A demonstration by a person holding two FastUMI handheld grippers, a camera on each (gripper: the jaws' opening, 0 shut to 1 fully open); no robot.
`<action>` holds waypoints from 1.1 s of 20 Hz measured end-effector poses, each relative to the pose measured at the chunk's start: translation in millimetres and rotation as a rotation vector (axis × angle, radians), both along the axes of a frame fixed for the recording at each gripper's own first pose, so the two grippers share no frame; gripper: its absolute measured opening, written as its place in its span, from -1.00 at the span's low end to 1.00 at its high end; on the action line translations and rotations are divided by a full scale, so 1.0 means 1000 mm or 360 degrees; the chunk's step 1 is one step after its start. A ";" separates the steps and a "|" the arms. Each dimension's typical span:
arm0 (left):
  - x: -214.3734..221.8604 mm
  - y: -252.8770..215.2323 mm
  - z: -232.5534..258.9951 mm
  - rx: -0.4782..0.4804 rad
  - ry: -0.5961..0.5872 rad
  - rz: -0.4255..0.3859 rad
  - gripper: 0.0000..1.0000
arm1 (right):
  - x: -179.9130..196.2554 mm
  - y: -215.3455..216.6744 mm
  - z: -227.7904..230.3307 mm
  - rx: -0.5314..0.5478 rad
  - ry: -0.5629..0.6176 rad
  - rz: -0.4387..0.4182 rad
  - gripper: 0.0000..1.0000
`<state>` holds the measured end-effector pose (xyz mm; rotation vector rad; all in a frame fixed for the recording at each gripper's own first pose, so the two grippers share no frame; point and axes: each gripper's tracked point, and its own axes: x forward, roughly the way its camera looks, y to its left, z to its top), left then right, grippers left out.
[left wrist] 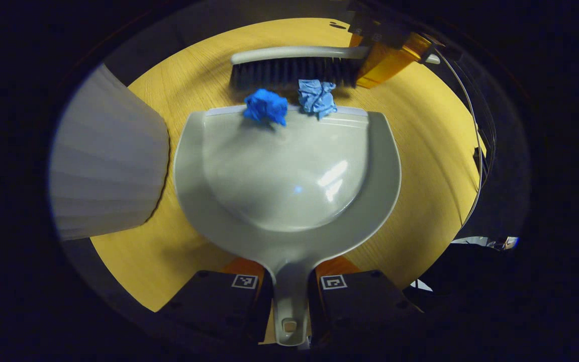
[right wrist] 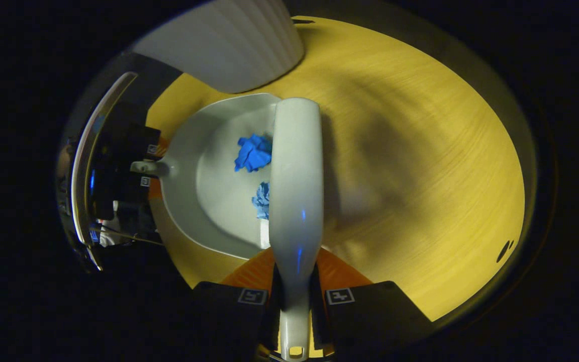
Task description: Pick up the small broom and dustpan from the desktop, sweep the trash into the dustpan with the broom, and then empty the trash into the garbage bin.
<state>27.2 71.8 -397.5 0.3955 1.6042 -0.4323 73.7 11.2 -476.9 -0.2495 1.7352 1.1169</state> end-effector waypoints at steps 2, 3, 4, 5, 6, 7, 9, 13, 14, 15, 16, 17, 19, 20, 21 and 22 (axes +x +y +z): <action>0.000 -0.001 -0.002 -0.0018 -0.0029 -0.0001 -0.42 | 0.002 0.003 0.000 0.0044 0.0063 -0.0064 -0.26; 0.000 -0.002 -0.002 -0.0033 -0.0042 0.0008 -0.42 | 0.007 0.002 -0.001 0.0052 0.0050 -0.0098 -0.26; 0.001 -0.003 -0.001 -0.0052 -0.0055 0.0024 -0.42 | 0.009 0.003 0.001 0.0058 0.0027 -0.0132 -0.43; 0.000 -0.004 0.001 -0.0071 -0.0057 0.0043 -0.42 | 0.014 0.001 0.003 0.0059 -0.0003 -0.0157 -0.43; -0.003 -0.003 -0.001 -0.0091 -0.0057 0.0059 -0.42 | 0.011 -0.001 0.005 0.0053 -0.0029 -0.0178 -0.43; -0.007 -0.002 -0.003 -0.0111 -0.0066 0.0069 -0.42 | 0.010 -0.003 0.006 0.0066 -0.0050 -0.0210 -0.24; -0.006 -0.002 -0.004 -0.0127 -0.0106 0.0067 -0.42 | 0.008 -0.013 0.005 0.0054 -0.0118 -0.0274 -0.24; 0.005 0.001 0.006 -0.0143 -0.0145 -0.0052 -0.42 | -0.020 -0.026 -0.002 -0.0021 -0.0205 -0.0463 -0.43; 0.012 0.002 0.010 -0.0146 -0.0171 -0.0073 -0.42 | -0.023 -0.024 -0.004 -0.0025 -0.0223 -0.0514 -0.43; 0.017 0.003 0.014 -0.0156 -0.0201 -0.0070 -0.44 | -0.023 -0.025 -0.004 -0.0028 -0.0271 -0.0534 -0.43; 0.021 0.004 0.020 -0.0167 -0.0228 -0.0032 -0.42 | -0.025 -0.025 -0.002 -0.0034 -0.0313 -0.0532 -0.43; 0.021 0.002 0.020 -0.0179 -0.0251 0.0029 -0.41 | -0.028 -0.025 0.005 -0.0047 -0.0331 -0.0553 -0.43; 0.034 0.006 0.032 -0.0199 -0.0299 0.0123 -0.41 | -0.030 -0.016 0.019 -0.0102 -0.0248 -0.0635 -0.43; 0.041 0.009 0.037 -0.0182 -0.0334 0.0142 -0.43 | -0.030 -0.011 0.019 -0.0148 -0.0183 -0.0698 -0.43; 0.041 0.006 0.037 -0.0157 -0.0374 0.0162 -0.42 | -0.028 -0.003 0.027 -0.0136 -0.0106 -0.0754 -0.43; 0.046 0.005 0.034 -0.0138 -0.0405 0.0219 -0.42 | -0.022 0.003 0.029 -0.0091 -0.0083 -0.0805 -0.43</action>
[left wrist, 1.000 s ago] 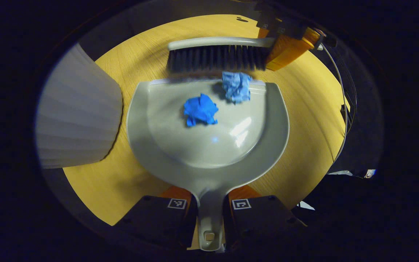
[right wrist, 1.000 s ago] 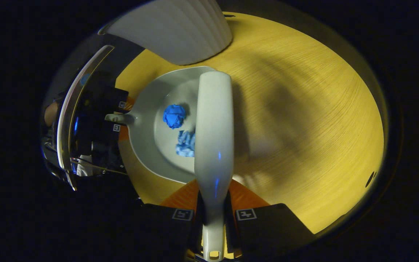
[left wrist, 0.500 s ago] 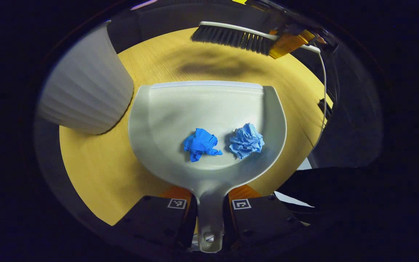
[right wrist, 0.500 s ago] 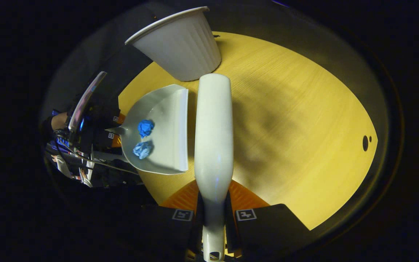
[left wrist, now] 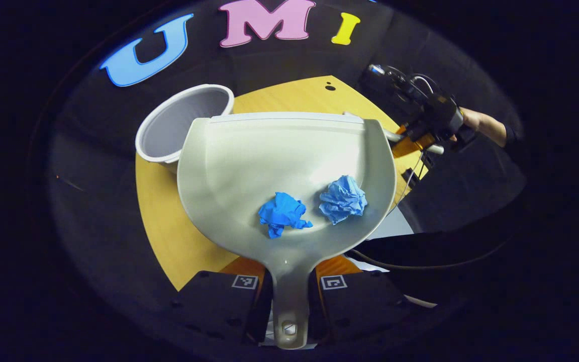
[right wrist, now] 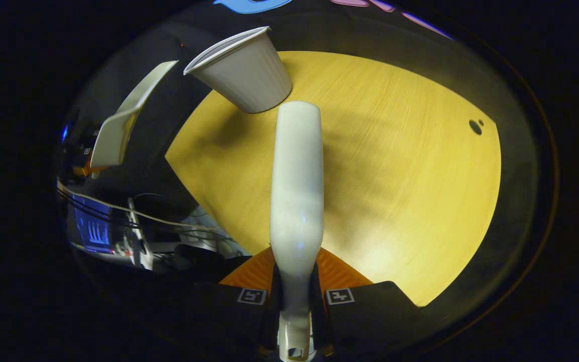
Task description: Pick up the small broom and dustpan from the desktop, sweep the trash into the dustpan with the broom, and then empty the trash into the garbage bin.
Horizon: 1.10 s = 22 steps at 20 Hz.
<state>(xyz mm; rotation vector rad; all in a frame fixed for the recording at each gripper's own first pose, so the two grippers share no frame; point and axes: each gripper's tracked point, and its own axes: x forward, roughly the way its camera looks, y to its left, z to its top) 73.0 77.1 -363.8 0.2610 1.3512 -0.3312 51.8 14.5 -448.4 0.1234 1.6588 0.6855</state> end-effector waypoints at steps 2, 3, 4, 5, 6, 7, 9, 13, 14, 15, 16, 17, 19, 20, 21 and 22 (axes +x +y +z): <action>0.009 -0.005 0.001 -0.0037 -0.0029 0.0129 -0.41 | 0.006 -0.001 -0.002 0.0017 -0.0043 -0.0013 -0.43; 0.019 -0.001 0.008 -0.0031 -0.0053 0.0183 -0.42 | 0.003 -0.001 -0.003 0.0011 -0.0069 -0.0017 -0.43; 0.031 0.008 0.012 0.0016 -0.0090 0.0217 -0.43 | 0.001 -0.003 -0.003 0.0004 -0.0092 -0.0025 -0.42; 0.044 0.016 0.010 0.0095 -0.0118 0.0219 -0.42 | -0.009 0.000 0.006 0.0000 -0.0115 -0.0037 -0.42; 0.057 0.029 0.006 0.0203 -0.0131 0.0210 -0.42 | -0.012 0.001 0.013 0.0004 -0.0138 -0.0062 -0.43; 0.065 0.036 -0.007 0.0299 -0.0136 0.0193 -0.42 | -0.016 0.002 0.021 0.0028 -0.0155 -0.0100 -0.43; 0.066 0.032 -0.038 0.0465 -0.0103 0.0206 -0.42 | -0.021 0.008 0.031 0.0079 -0.0176 -0.0228 -0.43; 0.058 -0.007 -0.070 0.0854 0.0025 -0.0004 -0.42 | -0.037 0.007 0.035 0.0062 -0.0192 -0.0307 -0.43; 0.059 -0.020 -0.080 0.0998 0.0064 -0.0107 -0.42 | -0.043 0.010 0.039 0.0085 -0.0156 -0.0365 -0.43; 0.056 -0.034 -0.086 0.1121 0.0104 -0.0212 -0.42 | -0.051 0.013 0.045 0.0118 -0.0137 -0.0419 -0.43; 0.054 -0.050 -0.096 0.1218 0.0146 -0.0306 -0.42 | -0.051 0.015 0.046 0.0143 -0.0140 -0.0455 -0.43; 0.054 -0.063 -0.108 0.1266 0.0180 -0.0384 -0.41 | -0.052 0.014 0.045 0.0149 -0.0141 -0.0464 -0.43; 0.048 -0.100 -0.130 0.1312 0.0228 -0.0469 -0.40 | -0.052 0.012 0.039 0.0119 -0.0175 -0.0432 -0.43; 0.049 -0.118 -0.137 0.1339 0.0245 -0.0498 -0.42 | -0.053 0.013 0.038 0.0109 -0.0181 -0.0423 -0.43; 0.053 -0.127 -0.143 0.1371 0.0252 -0.0536 -0.42 | -0.055 0.015 0.040 0.0120 -0.0174 -0.0437 -0.43; 0.050 -0.135 -0.153 0.1412 0.0254 -0.0569 -0.42 | -0.055 0.015 0.040 0.0142 -0.0160 -0.0464 -0.43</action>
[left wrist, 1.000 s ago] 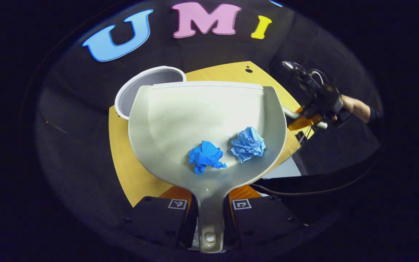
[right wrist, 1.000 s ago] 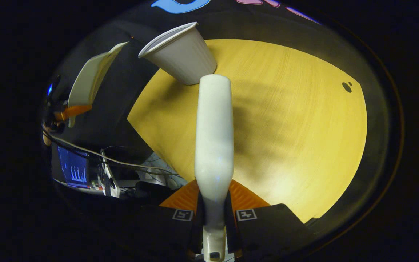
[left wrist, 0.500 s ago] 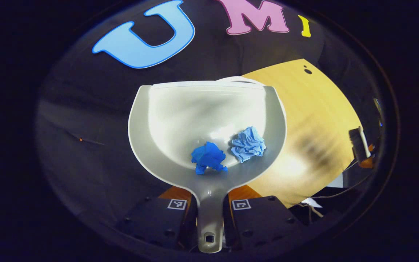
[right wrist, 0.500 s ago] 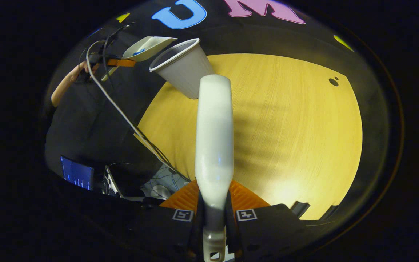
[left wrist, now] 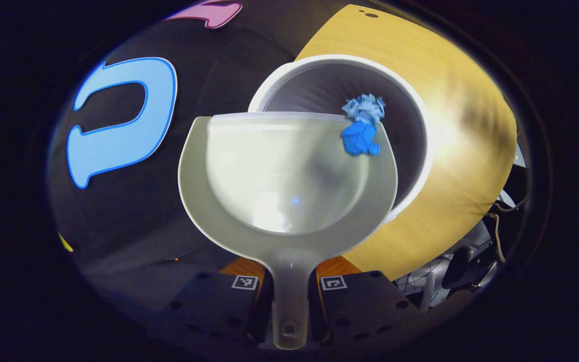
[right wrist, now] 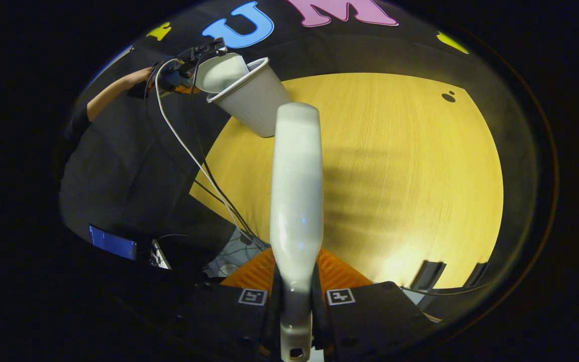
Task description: Pick up the small broom and dustpan from the desktop, sweep the trash into the dustpan with the broom, and then empty the trash into the garbage bin.
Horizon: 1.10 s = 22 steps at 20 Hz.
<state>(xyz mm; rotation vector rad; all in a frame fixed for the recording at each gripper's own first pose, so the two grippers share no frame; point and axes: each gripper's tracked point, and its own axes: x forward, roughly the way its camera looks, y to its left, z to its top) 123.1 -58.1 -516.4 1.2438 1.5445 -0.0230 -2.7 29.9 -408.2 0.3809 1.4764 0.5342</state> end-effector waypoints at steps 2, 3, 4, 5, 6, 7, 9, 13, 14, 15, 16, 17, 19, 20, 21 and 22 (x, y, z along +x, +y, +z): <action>-0.018 -0.006 -0.029 0.0089 0.0012 -0.0059 -0.46 | -0.002 -0.001 -0.001 0.0032 0.0014 -0.0055 -0.43; -0.031 -0.004 -0.040 0.0127 0.0011 -0.0078 -0.45 | -0.003 -0.002 -0.003 0.0027 0.0015 -0.0070 -0.43; -0.040 -0.004 -0.050 0.0151 0.0007 -0.0080 -0.44 | -0.004 -0.002 -0.004 0.0012 0.0017 -0.0073 -0.43; -0.043 0.003 -0.052 0.0158 0.0003 -0.0077 -0.42 | -0.004 -0.005 -0.007 -0.0001 0.0020 -0.0075 -0.43; -0.045 0.008 -0.056 0.0155 -0.0011 -0.0062 -0.43 | -0.005 -0.009 -0.011 -0.0013 0.0026 -0.0071 -0.43; -0.046 0.022 -0.051 0.0135 -0.0025 -0.0046 -0.44 | -0.006 -0.015 -0.016 -0.0028 0.0019 -0.0069 -0.43; -0.047 0.032 -0.036 0.0092 -0.0113 -0.0024 -0.41 | -0.002 -0.016 -0.023 -0.0032 0.0019 -0.0088 -0.43; -0.055 0.033 -0.007 -0.0167 -0.0394 0.0037 -0.42 | 0.003 -0.018 -0.019 -0.0038 0.0034 -0.0148 -0.43; -0.052 0.027 -0.003 -0.0253 -0.0468 0.0040 -0.42 | 0.005 -0.023 -0.021 -0.0063 0.0033 -0.0154 -0.43; -0.047 0.024 0.002 -0.0324 -0.0536 0.0029 -0.42 | 0.003 -0.030 -0.022 -0.0090 0.0036 -0.0147 -0.43; -0.046 0.017 0.004 -0.0389 -0.0595 -0.0004 -0.43 | 0.003 -0.035 -0.023 -0.0120 0.0039 -0.0138 -0.43; -0.047 0.018 0.006 -0.0460 -0.0666 -0.0043 -0.43 | 0.003 -0.040 -0.023 -0.0148 0.0039 -0.0132 -0.43; -0.050 0.019 0.010 -0.0601 -0.0828 -0.0098 -0.42 | 0.008 -0.043 -0.023 -0.0179 0.0027 -0.0141 -0.43; -0.055 0.019 0.007 -0.0686 -0.0864 -0.0098 -0.44 | 0.010 -0.045 -0.023 -0.0190 0.0022 -0.0151 -0.43; -0.058 0.018 0.008 -0.0785 -0.0879 -0.0083 -0.43 | 0.011 -0.046 -0.024 -0.0201 0.0022 -0.0157 -0.43; -0.061 0.015 0.003 -0.0892 -0.0877 -0.0072 -0.43 | 0.012 -0.048 -0.026 -0.0217 0.0023 -0.0156 -0.43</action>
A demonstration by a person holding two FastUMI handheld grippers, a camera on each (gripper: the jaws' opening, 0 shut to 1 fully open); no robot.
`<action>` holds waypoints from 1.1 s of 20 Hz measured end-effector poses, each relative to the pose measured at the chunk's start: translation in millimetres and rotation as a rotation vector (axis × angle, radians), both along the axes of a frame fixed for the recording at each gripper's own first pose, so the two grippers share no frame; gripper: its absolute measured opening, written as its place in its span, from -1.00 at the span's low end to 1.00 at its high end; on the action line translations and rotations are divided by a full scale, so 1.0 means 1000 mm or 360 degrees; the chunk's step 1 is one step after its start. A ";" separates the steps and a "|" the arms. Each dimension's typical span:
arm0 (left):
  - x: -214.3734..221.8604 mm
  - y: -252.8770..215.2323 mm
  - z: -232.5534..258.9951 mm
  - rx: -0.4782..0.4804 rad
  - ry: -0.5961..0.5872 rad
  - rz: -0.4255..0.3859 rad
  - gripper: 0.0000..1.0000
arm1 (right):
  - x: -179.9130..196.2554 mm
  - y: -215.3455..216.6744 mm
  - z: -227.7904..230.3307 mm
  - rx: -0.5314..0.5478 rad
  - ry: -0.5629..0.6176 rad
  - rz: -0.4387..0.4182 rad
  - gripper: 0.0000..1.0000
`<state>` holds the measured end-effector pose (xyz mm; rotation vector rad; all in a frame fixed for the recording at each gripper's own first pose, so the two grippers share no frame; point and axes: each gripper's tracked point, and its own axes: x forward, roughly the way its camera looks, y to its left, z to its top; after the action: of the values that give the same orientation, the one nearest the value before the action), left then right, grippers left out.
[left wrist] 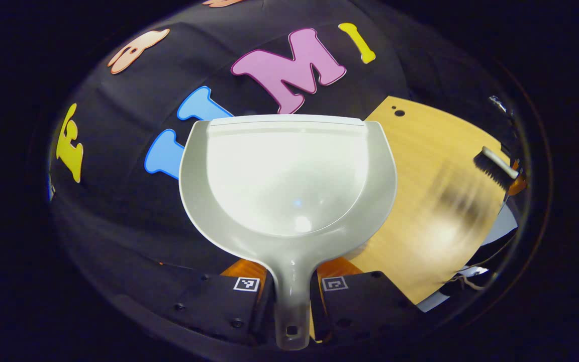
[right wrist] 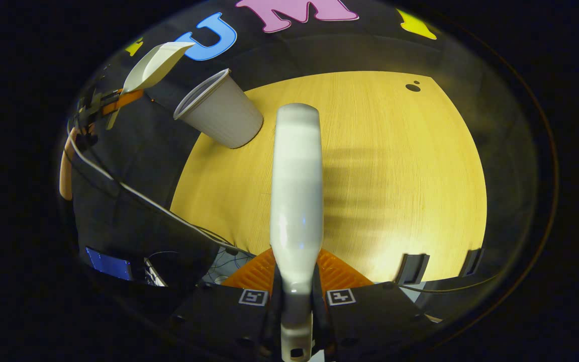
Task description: Pick up the small broom and dustpan from the desktop, sweep the trash into the dustpan with the broom, and then empty the trash into the garbage bin.
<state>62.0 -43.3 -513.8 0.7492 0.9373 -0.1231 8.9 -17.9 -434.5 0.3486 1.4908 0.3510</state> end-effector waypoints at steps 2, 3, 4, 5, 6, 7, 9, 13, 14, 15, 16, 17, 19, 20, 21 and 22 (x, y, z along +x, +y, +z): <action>-0.001 -0.010 -0.019 -0.0198 0.0010 -0.0014 -0.43 | 0.000 -0.004 -0.006 -0.0041 0.0001 -0.0006 -0.43; 0.000 -0.015 -0.031 -0.0298 0.0009 -0.0011 -0.43 | -0.001 -0.002 -0.011 -0.0047 0.0007 -0.0022 -0.43; -0.001 -0.021 -0.045 -0.0405 0.0021 0.0007 -0.43 | -0.003 0.002 -0.015 -0.0026 0.0027 -0.0052 -0.43; -0.004 -0.028 -0.060 -0.0506 0.0060 0.0036 -0.43 | -0.006 0.006 -0.020 -0.0004 0.0047 -0.0088 -0.43; -0.005 -0.036 -0.077 -0.0591 0.0117 0.0066 -0.43 | -0.011 0.006 -0.025 0.0000 0.0083 -0.0099 -0.43; -0.008 -0.045 -0.081 -0.0655 0.0171 0.0088 -0.43 | -0.018 0.004 -0.033 -0.0017 0.0107 -0.0094 -0.43; -0.018 -0.048 -0.100 -0.0712 0.0249 0.0160 -0.42 | -0.028 0.001 -0.051 -0.0069 0.0146 -0.0069 -0.43; -0.045 -0.040 -0.143 -0.0715 0.0399 0.0425 -0.43 | -0.033 0.010 -0.085 -0.0090 0.0212 -0.0123 -0.43; -0.053 -0.037 -0.153 -0.0718 0.0456 0.0496 -0.43 | -0.033 0.013 -0.094 -0.0090 0.0231 -0.0141 -0.43; -0.063 -0.035 -0.168 -0.0722 0.0521 0.0563 -0.43 | -0.035 0.014 -0.102 -0.0102 0.0251 -0.0149 -0.43; -0.069 -0.033 -0.181 -0.0737 0.0575 0.0627 -0.43 | -0.035 0.014 -0.112 -0.0123 0.0265 -0.0147 -0.43; -0.073 -0.031 -0.194 -0.0754 0.0616 0.0681 -0.42 | -0.035 0.014 -0.121 -0.0149 0.0280 -0.0135 -0.43; -0.083 -0.025 -0.218 -0.0722 0.0702 0.0781 -0.41 | -0.034 0.016 -0.137 -0.0206 0.0316 -0.0103 -0.43; -0.089 -0.022 -0.229 -0.0678 0.0746 0.0829 -0.42 | -0.034 0.017 -0.144 -0.0236 0.0332 -0.0082 -0.43; -0.096 -0.021 -0.243 -0.0640 0.0791 0.0874 -0.43 | -0.033 0.017 -0.149 -0.0258 0.0349 -0.0066 -0.43; -0.098 -0.022 -0.251 -0.0627 0.0831 0.0907 -0.41 | -0.032 0.016 -0.152 -0.0276 0.0385 -0.0058 -0.43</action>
<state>-36.4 -64.9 -765.2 0.0579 1.5356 0.0036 -23.4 -1.7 -586.9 0.2859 1.7362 0.1521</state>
